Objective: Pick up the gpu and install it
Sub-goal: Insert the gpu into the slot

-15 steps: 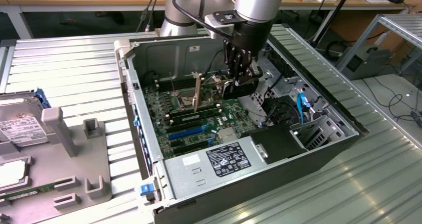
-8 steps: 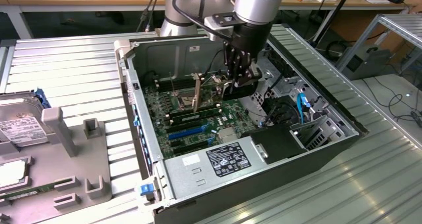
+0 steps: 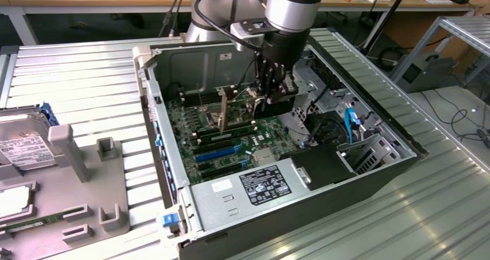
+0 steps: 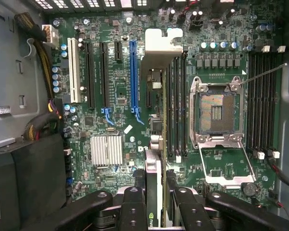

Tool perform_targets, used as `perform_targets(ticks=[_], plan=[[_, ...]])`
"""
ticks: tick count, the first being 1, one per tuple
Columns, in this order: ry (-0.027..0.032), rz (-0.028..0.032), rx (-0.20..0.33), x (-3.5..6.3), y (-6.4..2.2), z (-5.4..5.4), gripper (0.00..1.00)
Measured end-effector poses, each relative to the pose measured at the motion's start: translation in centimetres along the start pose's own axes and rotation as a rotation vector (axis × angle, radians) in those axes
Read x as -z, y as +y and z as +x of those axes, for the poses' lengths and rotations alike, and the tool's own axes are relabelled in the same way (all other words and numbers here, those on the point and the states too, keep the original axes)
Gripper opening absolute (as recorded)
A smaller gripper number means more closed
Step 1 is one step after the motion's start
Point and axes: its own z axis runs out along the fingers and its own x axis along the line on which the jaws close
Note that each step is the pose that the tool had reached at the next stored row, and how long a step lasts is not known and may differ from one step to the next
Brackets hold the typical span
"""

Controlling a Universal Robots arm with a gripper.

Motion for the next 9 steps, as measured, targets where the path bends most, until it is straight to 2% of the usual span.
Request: perform_targets(ticks=[4,9], plan=[[-0.0003,0.0001,0.000,-0.01,0.04,0.0,0.27],[-0.0004,0.0002,0.000,-0.01,1.21,0.0,0.27]])
